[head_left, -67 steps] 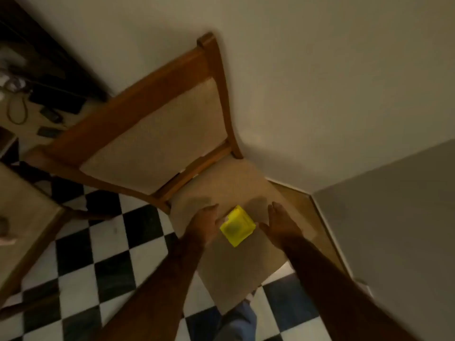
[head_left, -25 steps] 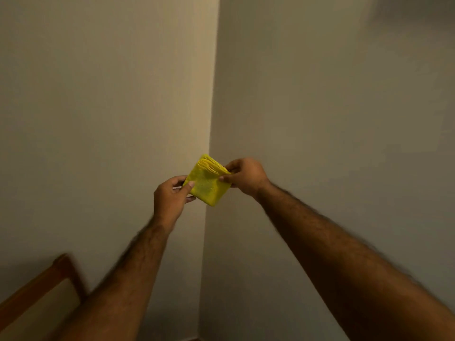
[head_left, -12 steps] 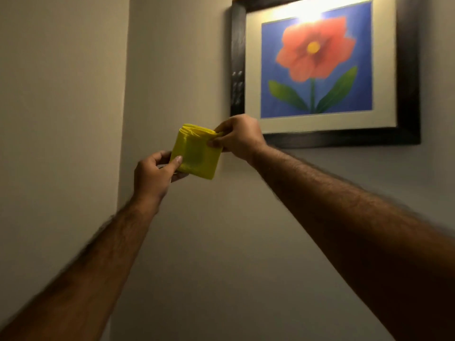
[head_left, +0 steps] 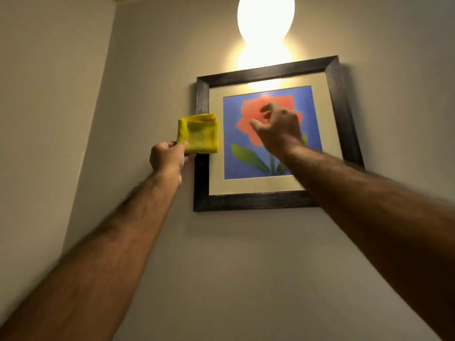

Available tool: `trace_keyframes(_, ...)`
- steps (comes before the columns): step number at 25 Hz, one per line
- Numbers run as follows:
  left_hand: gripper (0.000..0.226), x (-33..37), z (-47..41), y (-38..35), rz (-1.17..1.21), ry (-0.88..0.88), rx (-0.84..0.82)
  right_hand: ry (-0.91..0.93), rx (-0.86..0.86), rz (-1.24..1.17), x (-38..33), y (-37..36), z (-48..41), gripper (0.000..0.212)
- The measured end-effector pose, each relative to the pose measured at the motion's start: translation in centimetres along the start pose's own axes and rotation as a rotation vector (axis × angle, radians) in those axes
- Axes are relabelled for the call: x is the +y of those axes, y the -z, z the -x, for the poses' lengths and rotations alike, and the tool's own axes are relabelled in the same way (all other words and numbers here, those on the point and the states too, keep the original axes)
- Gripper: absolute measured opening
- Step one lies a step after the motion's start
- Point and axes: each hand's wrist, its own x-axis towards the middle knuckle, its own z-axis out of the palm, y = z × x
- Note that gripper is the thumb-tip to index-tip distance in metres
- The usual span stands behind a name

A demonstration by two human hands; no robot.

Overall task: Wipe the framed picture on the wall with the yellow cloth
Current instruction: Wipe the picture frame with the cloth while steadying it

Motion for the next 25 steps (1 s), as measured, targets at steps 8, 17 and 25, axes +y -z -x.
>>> trace_keyframes(8,0.013,-2.0,1.6,-2.6,-0.903,-0.728,0.248,0.047,0.062,0.5,13.4,7.2,0.2,0.067)
trace_keyframes(17,0.056,-5.9,2.5,-2.4,-0.912,-0.971,-0.238,0.112,-0.007,0.564,18.3,6.7,2.5,0.105)
trace_keyframes(25,0.095,-10.6,7.0,1.1,-1.108,-0.903,-0.291,0.191,0.011,0.648,19.4,6.3,3.2,0.108)
